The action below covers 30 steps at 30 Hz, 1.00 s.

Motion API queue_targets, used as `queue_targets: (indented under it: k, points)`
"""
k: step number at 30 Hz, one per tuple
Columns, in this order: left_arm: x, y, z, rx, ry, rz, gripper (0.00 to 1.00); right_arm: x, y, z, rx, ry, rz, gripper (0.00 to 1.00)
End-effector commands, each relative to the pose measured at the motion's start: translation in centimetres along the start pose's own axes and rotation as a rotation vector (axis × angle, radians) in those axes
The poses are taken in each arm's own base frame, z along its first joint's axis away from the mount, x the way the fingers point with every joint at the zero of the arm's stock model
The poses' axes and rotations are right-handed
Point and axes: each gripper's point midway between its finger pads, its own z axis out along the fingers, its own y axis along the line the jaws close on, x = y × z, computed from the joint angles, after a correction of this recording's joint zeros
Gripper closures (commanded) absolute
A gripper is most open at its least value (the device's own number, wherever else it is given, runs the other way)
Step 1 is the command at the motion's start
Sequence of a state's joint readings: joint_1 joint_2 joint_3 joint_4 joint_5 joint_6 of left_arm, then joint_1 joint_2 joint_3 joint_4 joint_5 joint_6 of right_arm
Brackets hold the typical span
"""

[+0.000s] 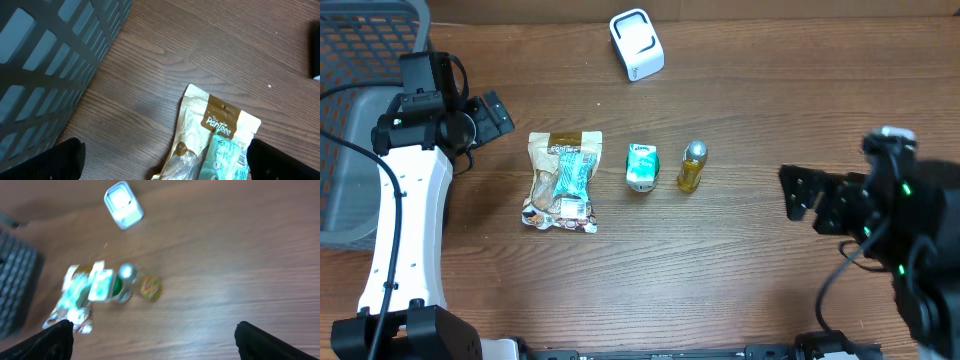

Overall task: Scan the item barcode
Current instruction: 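Swing the right gripper left and lower it onto the yellow bottle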

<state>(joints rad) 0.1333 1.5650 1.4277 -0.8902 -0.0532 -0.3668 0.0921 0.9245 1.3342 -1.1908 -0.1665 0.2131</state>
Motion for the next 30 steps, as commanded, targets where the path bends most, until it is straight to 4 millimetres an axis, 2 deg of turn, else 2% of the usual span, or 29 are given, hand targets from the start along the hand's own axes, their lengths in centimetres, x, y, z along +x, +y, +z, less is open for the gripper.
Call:
queue_targets:
  k: [1,3,8,13,17,23,25,30]
  points:
    - [-0.5,0.4,0.0,-0.008,-0.011,-0.005,0.0,0.4,2.6,1.0,-0.152,0.082,0.016,0.02]
    - [-0.5,0.4,0.0,-0.008,-0.011,-0.005,0.01,0.5,2.8,2.0,-0.165,0.123,0.032,0.23]
    - [-0.5,0.4,0.0,-0.008,-0.011,-0.005,0.0,1.2,2.4,5.1,-0.125,0.233,0.165,0.31]
    - [-0.5,0.4,0.0,-0.008,-0.011,-0.006,0.0,2.6,2.0,8.5,-0.013,0.327,0.215,0.3]
    - [-0.5,0.4,0.0,-0.008,-0.011,-0.005,0.0,3.0,2.5,10.5,0.072,0.337,0.194,0.3]
    - [-0.5,0.4,0.0,-0.008,-0.011,-0.006,0.01,1.0,4.8,10.5,0.104,0.37,0.183,0.21]
    - [-0.5,0.4,0.0,-0.008,-0.011,-0.006,0.0,0.1,5.2,10.5,0.121,0.398,0.185,0.21]
    - [-0.5,0.4,0.0,-0.008,-0.011,-0.005,0.0,-0.7,5.3,12.3,0.169,0.436,0.211,0.14]
